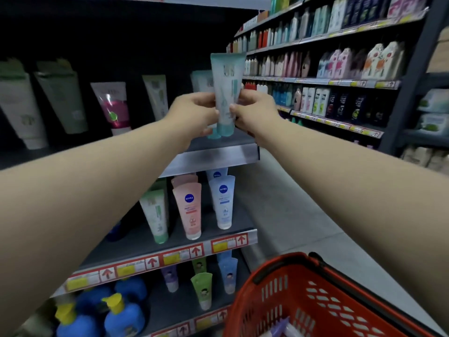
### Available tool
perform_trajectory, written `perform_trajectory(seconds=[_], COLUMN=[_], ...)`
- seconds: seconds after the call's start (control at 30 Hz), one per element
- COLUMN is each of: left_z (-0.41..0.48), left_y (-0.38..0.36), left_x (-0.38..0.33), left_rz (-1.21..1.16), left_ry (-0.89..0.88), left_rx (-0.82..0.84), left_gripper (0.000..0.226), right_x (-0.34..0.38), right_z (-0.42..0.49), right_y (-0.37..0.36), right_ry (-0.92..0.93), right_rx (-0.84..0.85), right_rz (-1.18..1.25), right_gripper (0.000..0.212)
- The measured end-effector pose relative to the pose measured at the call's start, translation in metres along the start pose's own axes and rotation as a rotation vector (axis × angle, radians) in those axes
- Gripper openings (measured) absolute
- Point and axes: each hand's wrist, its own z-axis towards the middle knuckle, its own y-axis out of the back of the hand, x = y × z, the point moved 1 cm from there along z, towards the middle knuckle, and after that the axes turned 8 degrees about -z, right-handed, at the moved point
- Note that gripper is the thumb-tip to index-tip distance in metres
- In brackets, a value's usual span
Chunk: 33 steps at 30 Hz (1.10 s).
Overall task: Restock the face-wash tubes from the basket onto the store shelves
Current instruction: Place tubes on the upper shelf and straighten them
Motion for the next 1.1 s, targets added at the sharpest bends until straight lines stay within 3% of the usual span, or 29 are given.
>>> perform_trajectory(seconds=[0.5,0.7,0.8,0.9,1.1], left_z=[0.016,0.012,0.004,-0.010,-0.046], left_y=[0.015,0.020,0.018,0.018,0.014], left_x=[0.027,0.032,0.026,0.016,0.011], left_rz=[-0.046,0.058,0.111,0.228,0.735], left_ry=[0.089,0.085,0.044,-0.028,-0.149], left_rx=[0.000,0.018,0.042,0.046,0.088], left_gripper=[0.042,0.045,0.045,0.046,0.051], right_x=[-0.028,-0.029,-0.025,-0.017,-0.016], right_z=[0.022,0.020,0.012,-0.008,-0.058], right_y=[-0.031,-0.029,-0.024,-0.018,-0.003], right_ry=[-0.022,-0.011,0.061,0.166,0.397], right_rx=[-0.008,0.004,0.019,0.050,0.188], right_rz=[-0.219,-0.248,-0.415,-0.597,-0.898], right_gripper=[0.023,0.023,0.024,0.039,0.064])
